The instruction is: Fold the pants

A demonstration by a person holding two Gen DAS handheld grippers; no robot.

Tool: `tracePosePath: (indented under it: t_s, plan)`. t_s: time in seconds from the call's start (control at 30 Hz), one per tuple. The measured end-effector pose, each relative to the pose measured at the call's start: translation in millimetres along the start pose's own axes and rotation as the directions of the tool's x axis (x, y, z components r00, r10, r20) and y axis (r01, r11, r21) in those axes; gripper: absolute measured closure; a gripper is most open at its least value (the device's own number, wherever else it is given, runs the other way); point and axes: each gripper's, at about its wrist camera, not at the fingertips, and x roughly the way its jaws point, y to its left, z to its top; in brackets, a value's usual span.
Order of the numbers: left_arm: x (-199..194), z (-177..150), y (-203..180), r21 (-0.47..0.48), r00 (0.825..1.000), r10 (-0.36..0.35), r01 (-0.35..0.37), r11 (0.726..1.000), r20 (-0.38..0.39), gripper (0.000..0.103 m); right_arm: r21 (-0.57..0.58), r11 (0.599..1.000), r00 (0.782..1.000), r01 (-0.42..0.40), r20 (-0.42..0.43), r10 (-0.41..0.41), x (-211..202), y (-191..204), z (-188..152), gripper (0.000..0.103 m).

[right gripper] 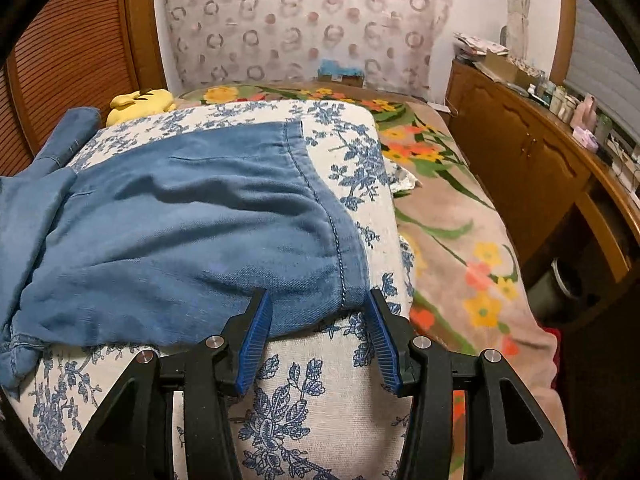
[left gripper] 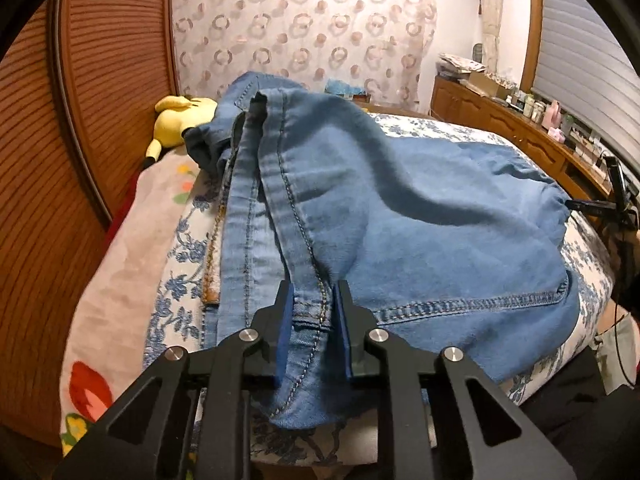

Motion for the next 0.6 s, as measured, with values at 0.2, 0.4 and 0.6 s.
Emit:
tracePosePath:
  t_s: [0.2,0.4,0.6]
  plan:
    - [-21,6,11,-0.016,0.999,0.012,-0.011,1.000,0.043,0.083,0.012,1.000,1.000,-0.010,0.004,0.010,8,-4,2,0.053]
    - [-32,9,14,-0.027,0.998,-0.014,0.016,1.000,0.057,0.082,0.011,1.000,1.000,-0.010,0.013,0.010,9,-6,0,0.052]
    - [-35,15,9,-0.022,0.995,-0.028,0.030,0.999,0.092,0.049,0.015,1.000,1.000,-0.006,0.019,0.006,7,-9,-2,0.052]
